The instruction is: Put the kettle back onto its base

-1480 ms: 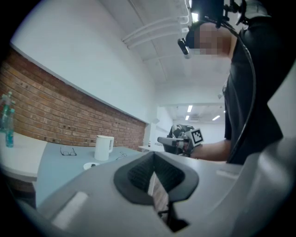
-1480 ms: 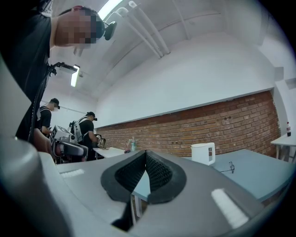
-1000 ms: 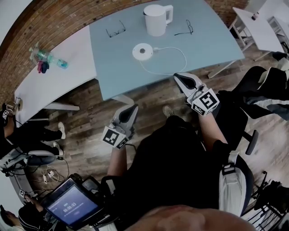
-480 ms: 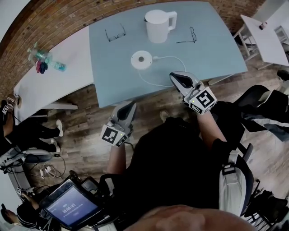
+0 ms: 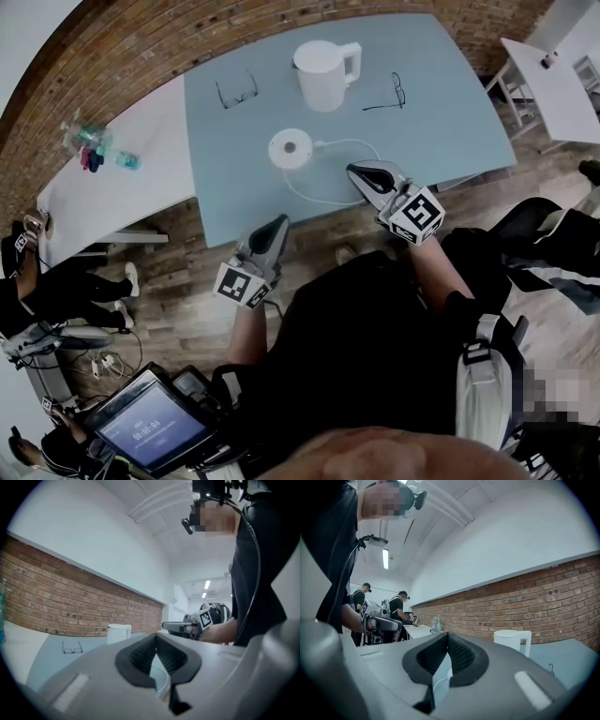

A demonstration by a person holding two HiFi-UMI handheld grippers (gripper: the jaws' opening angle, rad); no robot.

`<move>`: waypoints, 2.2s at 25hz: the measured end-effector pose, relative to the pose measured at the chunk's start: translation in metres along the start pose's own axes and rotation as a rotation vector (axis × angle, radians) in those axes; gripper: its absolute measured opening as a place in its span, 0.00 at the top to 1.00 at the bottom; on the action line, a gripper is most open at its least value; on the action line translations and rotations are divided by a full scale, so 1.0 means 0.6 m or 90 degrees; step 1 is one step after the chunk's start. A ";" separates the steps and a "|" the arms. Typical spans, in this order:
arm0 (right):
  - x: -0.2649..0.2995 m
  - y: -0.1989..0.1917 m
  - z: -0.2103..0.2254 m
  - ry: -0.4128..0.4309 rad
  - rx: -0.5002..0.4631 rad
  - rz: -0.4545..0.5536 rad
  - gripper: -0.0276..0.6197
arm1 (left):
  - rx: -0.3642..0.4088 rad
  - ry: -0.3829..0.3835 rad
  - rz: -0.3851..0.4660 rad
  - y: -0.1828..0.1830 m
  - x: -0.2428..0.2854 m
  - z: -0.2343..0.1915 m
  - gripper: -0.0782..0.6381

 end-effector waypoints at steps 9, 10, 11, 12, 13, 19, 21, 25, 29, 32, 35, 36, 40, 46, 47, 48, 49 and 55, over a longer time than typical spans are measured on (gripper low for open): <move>0.022 -0.036 0.013 0.038 0.023 -0.008 0.95 | -0.001 0.000 -0.016 -0.009 0.038 -0.004 0.89; 0.027 -0.038 0.015 0.043 0.024 -0.011 0.95 | -0.003 0.002 -0.016 -0.010 0.040 -0.004 0.89; 0.032 -0.038 0.017 0.047 0.023 -0.012 0.95 | -0.004 0.004 -0.016 -0.010 0.042 -0.004 0.89; 0.038 -0.036 0.019 0.053 0.021 -0.011 0.95 | -0.003 0.007 -0.017 -0.009 0.043 -0.006 0.89; 0.045 -0.033 0.023 0.057 0.019 -0.008 0.95 | -0.001 0.010 -0.017 -0.008 0.045 -0.009 0.89; 0.073 -0.032 0.049 0.065 0.005 -0.011 0.95 | 0.001 0.021 -0.020 -0.008 0.056 -0.031 0.89; 0.078 -0.038 0.062 0.062 0.005 -0.016 0.95 | -0.002 0.024 -0.020 -0.010 0.060 -0.038 0.89; 0.084 -0.051 0.094 0.049 0.002 -0.027 0.95 | -0.010 0.030 -0.018 -0.014 0.074 -0.046 0.89; 0.084 -0.070 0.136 0.020 0.001 -0.047 0.95 | -0.020 0.030 -0.021 -0.020 0.088 -0.052 0.89; 0.082 -0.087 0.172 -0.007 -0.001 -0.060 0.95 | -0.028 0.027 -0.027 -0.028 0.095 -0.053 0.89; 0.081 -0.109 0.211 -0.039 -0.005 -0.081 0.95 | -0.032 0.028 -0.030 -0.034 0.100 -0.053 0.89; 0.081 -0.114 0.224 -0.047 -0.009 -0.087 0.95 | -0.033 0.029 -0.031 -0.035 0.101 -0.053 0.89; 0.086 -0.132 0.267 -0.075 -0.057 -0.114 0.95 | -0.038 0.034 -0.041 -0.042 0.101 -0.050 0.89; 0.124 -0.169 0.321 -0.103 -0.104 -0.154 0.95 | -0.037 0.054 -0.054 -0.044 0.091 -0.053 0.89; 0.130 -0.173 0.333 -0.112 -0.106 -0.157 0.93 | -0.037 0.058 -0.053 -0.043 0.091 -0.053 0.89; 0.136 -0.178 0.345 -0.120 -0.108 -0.160 0.92 | -0.037 0.061 -0.053 -0.043 0.091 -0.053 0.89; 0.142 -0.182 0.357 -0.128 -0.109 -0.163 0.91 | -0.039 0.065 -0.056 -0.045 0.089 -0.054 0.89; 0.179 -0.202 0.414 -0.179 -0.074 -0.184 0.79 | -0.046 0.074 -0.064 -0.045 0.078 -0.056 0.89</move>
Point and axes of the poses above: the fingertips, and each gripper's own axes: x forward along the fingers, z to its right, y out of its top, the point moved 2 cm from there along -x, backward along the fingers, and after that the axes turned 4 degrees about -y, right-handed, at the moved point
